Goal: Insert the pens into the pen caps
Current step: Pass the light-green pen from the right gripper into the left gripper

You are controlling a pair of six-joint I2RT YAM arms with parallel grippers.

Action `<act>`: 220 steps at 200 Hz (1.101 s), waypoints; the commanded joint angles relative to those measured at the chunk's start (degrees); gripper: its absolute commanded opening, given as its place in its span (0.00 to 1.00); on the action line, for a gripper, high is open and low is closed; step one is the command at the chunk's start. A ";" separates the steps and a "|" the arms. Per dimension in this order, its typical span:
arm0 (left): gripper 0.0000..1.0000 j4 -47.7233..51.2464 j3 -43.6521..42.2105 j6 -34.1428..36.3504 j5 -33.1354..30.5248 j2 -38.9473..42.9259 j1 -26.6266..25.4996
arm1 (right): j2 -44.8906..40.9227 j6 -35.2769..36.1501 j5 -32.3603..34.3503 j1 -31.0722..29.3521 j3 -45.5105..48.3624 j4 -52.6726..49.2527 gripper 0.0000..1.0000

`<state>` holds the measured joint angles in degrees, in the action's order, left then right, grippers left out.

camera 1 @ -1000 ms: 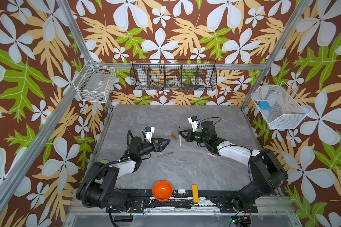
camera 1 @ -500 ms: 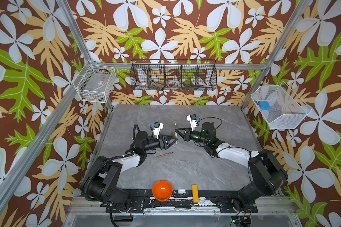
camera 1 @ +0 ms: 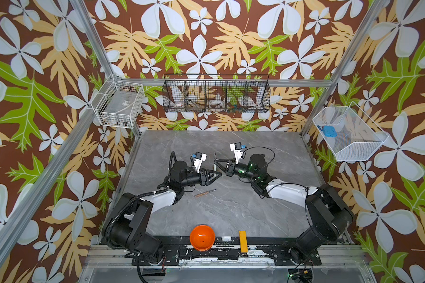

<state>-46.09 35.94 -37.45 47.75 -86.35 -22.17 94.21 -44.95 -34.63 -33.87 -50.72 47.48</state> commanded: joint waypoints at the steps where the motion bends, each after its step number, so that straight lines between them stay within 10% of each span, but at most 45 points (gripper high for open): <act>1: 0.62 -2.26 0.18 -0.85 1.38 -0.05 0.03 | 0.40 0.16 -0.17 -0.32 -0.61 1.53 0.04; 156: 0.00 -1.61 1.27 -0.99 1.98 -0.52 0.03 | -1.95 5.56 2.88 -0.67 0.19 -3.94 0.12; 220: 0.00 18.24 3.37 12.56 -11.31 4.13 0.03 | -9.16 19.14 14.24 0.15 -9.99 -36.87 0.35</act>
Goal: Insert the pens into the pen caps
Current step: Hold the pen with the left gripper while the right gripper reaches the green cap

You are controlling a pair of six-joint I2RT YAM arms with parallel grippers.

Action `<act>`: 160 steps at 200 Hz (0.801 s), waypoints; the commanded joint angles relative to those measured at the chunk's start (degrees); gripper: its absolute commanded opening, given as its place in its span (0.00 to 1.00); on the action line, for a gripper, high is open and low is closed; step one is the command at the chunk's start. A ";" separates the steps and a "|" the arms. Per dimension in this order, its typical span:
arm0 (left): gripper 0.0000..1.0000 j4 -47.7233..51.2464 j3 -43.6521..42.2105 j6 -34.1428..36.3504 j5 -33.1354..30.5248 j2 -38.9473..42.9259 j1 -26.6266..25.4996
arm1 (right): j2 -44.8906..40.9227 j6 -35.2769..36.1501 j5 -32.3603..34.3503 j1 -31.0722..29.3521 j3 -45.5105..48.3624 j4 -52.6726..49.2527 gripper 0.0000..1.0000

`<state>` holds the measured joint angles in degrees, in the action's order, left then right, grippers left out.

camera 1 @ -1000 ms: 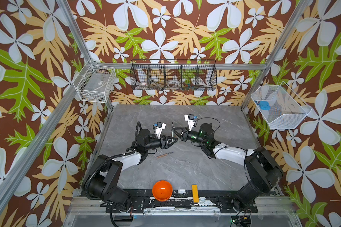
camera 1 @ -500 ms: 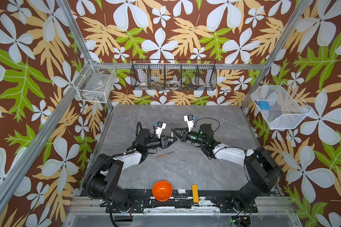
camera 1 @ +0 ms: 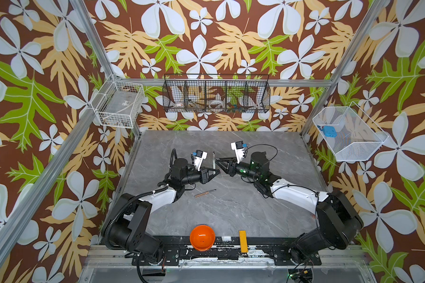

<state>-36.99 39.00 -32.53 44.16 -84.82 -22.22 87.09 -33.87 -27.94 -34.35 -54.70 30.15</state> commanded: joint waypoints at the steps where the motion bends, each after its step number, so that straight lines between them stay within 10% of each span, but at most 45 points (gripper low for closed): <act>1: 0.00 9.36 0.30 7.96 -8.01 2.80 0.07 | -2.07 8.35 7.95 0.70 -6.24 -20.58 0.36; 57: 0.00 10.80 -5.43 13.48 -19.43 16.34 -0.90 | 11.28 18.82 13.45 8.97 -26.83 -65.32 0.48; 160: 0.00 15.81 -4.67 18.20 -23.09 22.76 -4.06 | 23.42 17.53 12.85 10.91 -21.06 -62.06 0.52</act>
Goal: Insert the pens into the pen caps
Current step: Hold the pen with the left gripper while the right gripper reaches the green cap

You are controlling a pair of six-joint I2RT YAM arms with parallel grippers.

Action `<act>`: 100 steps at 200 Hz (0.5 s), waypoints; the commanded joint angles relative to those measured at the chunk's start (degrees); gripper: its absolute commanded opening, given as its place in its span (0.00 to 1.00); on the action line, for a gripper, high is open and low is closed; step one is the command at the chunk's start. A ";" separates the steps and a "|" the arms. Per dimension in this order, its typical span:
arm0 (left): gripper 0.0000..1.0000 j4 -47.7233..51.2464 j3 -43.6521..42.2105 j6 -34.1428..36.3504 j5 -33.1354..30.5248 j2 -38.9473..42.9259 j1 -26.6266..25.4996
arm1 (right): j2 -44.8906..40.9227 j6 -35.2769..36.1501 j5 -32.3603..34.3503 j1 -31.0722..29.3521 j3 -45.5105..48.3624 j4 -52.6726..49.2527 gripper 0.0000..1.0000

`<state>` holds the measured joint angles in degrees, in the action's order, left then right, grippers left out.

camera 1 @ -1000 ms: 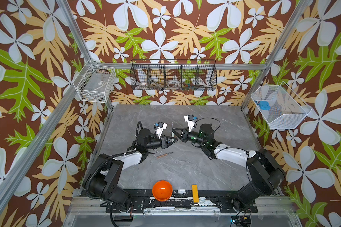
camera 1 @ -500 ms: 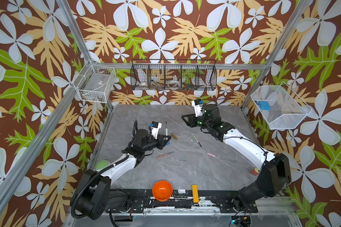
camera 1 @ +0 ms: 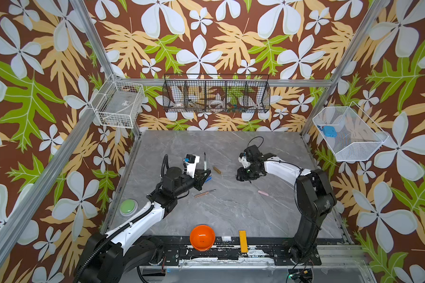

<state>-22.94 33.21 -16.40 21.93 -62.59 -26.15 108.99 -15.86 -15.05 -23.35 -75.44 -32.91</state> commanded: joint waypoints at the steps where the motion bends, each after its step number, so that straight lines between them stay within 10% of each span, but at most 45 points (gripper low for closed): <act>1: 0.00 1.80 1.18 2.08 -0.90 0.54 -0.13 | 1.55 -0.53 -0.01 -0.05 -0.28 1.00 0.52; 100: 0.00 2.58 1.85 1.41 -0.71 0.10 -0.13 | 5.29 0.29 3.82 1.52 -1.47 4.25 0.53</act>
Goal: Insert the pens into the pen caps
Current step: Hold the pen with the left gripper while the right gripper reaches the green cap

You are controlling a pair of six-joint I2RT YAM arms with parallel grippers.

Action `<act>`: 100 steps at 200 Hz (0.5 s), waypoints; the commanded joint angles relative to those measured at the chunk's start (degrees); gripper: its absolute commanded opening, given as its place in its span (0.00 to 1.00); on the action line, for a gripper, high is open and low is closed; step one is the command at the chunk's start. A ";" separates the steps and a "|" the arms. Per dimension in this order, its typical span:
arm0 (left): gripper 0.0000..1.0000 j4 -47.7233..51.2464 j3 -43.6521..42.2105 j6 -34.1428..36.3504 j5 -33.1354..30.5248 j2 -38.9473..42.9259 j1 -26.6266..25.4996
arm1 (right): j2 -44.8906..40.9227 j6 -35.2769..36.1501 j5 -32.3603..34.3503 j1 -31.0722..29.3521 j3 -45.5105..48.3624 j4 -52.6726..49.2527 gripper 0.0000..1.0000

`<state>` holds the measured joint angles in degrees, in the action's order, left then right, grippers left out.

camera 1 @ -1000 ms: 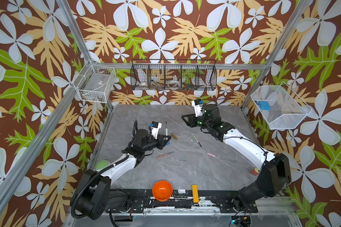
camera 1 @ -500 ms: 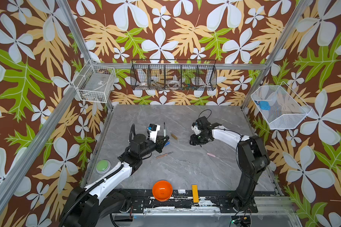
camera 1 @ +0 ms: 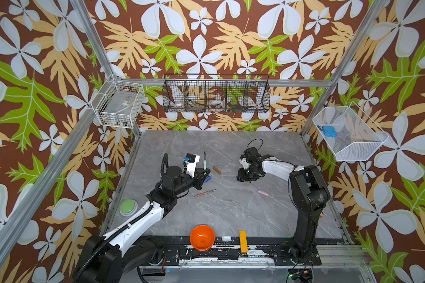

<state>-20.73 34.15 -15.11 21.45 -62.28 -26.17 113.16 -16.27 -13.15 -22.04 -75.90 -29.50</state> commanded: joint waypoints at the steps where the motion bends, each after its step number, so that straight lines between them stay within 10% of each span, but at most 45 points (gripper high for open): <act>1: 0.00 0.40 0.96 0.15 -0.25 -0.21 -0.11 | 1.19 0.76 1.95 0.18 -1.05 0.80 0.53; 100: 0.00 1.44 1.80 0.13 -0.85 -0.76 -0.11 | 7.51 7.59 8.83 0.21 -9.87 -4.54 0.54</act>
<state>-18.68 35.46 -15.14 21.04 -63.02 -26.20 119.83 -11.55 -8.29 -21.82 -85.19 -29.80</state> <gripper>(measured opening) 0.130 0.534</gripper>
